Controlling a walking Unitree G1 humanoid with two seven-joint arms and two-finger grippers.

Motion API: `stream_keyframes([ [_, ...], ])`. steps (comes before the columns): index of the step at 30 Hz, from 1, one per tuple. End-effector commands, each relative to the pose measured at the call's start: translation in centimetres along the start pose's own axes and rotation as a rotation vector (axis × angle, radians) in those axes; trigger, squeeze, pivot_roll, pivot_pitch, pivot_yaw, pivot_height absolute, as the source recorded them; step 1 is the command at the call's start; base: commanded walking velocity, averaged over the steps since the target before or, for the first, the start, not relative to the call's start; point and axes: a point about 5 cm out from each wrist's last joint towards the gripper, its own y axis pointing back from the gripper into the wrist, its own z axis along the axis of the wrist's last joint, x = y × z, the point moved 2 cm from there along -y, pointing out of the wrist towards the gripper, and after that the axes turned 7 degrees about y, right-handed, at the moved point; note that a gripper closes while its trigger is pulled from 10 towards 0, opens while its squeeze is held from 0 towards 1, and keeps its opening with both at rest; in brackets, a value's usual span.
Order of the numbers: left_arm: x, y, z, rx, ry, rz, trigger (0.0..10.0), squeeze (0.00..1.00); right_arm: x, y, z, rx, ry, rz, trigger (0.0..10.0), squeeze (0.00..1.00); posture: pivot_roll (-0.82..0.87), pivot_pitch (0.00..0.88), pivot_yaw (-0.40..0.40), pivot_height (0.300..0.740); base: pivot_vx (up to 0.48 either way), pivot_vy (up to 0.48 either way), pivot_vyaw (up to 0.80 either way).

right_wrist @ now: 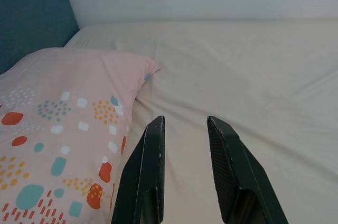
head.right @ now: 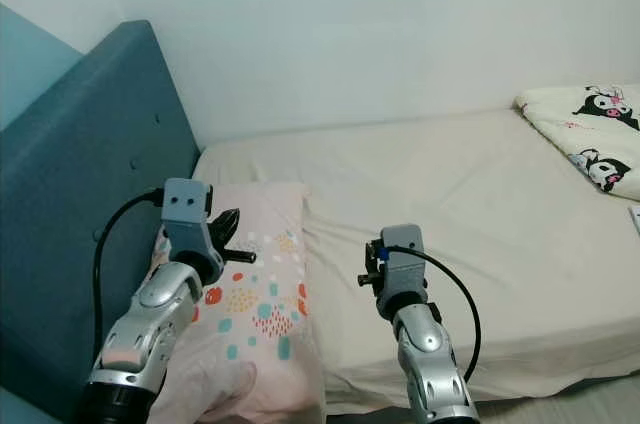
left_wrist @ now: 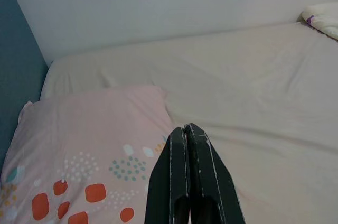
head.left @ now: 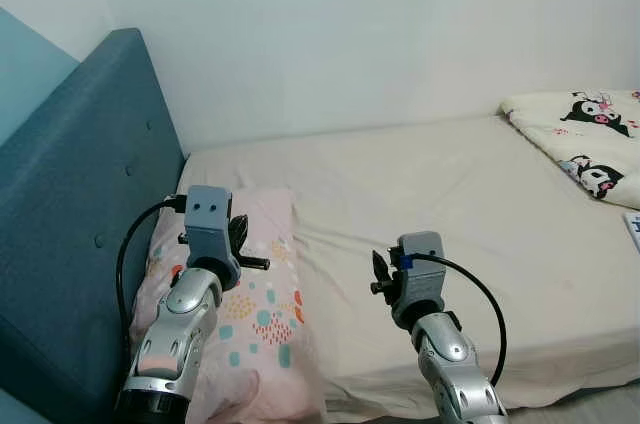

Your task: Clean up the room

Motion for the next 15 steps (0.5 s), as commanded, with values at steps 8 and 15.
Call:
stream_keyframes([
  [8, -0.37, -0.17, -0.42, 0.014, -0.016, -0.008, 10.0, 0.0, 0.11, 0.25, -0.44, 0.023, -0.026, 0.003, 10.0, 0.0, -0.01, 0.0, 0.011, 0.74, 0.0, -0.251, 0.0],
  [15, -0.38, -0.16, -0.51, 0.017, -0.016, -0.005, 10.0, 0.0, 0.11, 0.27, -0.49, 0.025, -0.028, 0.002, 10.0, 0.0, -0.01, 0.0, 0.011, 0.74, 0.0, -0.48, 0.0],
])
